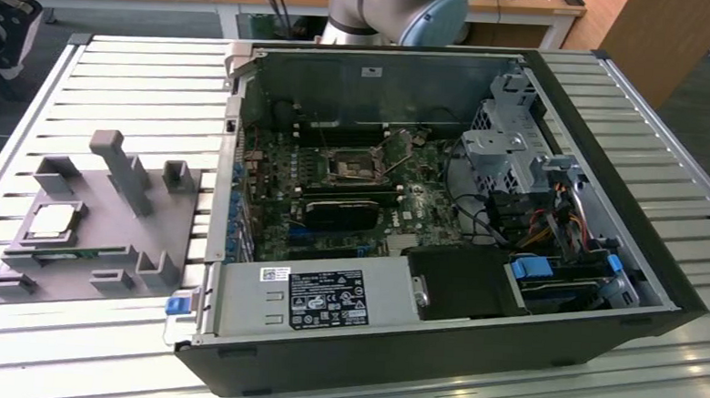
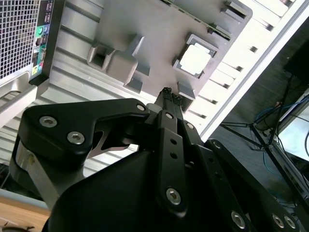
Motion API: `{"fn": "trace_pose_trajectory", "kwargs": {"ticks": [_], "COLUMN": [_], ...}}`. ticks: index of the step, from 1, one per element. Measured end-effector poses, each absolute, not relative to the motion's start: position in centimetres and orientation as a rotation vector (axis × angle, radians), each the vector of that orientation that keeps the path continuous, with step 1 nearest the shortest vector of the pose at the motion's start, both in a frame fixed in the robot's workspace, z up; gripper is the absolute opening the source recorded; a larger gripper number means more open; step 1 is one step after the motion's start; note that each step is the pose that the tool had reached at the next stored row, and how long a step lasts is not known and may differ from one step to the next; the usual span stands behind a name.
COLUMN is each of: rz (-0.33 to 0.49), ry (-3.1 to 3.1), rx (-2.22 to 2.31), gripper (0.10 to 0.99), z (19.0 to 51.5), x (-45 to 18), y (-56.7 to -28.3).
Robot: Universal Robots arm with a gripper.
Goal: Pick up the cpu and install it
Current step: 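Reach for the cpu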
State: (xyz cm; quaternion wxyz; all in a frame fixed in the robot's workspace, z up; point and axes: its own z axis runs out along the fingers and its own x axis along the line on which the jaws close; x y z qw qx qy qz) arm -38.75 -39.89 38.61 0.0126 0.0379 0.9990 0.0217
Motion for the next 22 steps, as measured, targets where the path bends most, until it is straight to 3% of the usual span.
{"fn": "trace_pose_trajectory", "kwargs": {"ticks": [22], "rz": [0.067], "ry": [3.114], "rx": [0.118], "gripper": [0.106], "z": [38.4], "x": [-43.7], "y": [-39.9]}}
